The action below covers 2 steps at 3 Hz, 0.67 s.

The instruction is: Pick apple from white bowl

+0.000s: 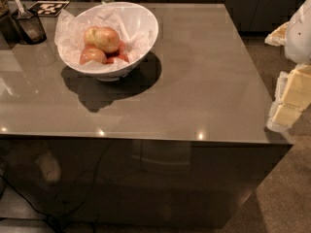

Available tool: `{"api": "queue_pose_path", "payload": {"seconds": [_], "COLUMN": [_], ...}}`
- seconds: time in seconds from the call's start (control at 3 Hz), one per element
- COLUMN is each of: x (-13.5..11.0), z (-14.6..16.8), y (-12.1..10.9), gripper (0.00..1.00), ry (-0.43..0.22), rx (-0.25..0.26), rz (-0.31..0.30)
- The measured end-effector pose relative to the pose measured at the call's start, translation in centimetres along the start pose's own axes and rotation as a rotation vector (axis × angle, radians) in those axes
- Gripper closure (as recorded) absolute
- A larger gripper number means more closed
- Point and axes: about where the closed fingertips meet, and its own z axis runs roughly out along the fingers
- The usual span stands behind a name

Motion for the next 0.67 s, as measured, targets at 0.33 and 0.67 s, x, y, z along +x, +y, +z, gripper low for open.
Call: {"api": "queue_pose_path", "payload": {"seconds": [0.33,0.67], "x": [0.0,-4.5], "z": [0.0,0.4], "y": [0.0,-2.5], "gripper": [0.00,0.00], "ry": [0.000,0.028], "rx": [0.000,-0.034], "rz": [0.000,-0.067]}}
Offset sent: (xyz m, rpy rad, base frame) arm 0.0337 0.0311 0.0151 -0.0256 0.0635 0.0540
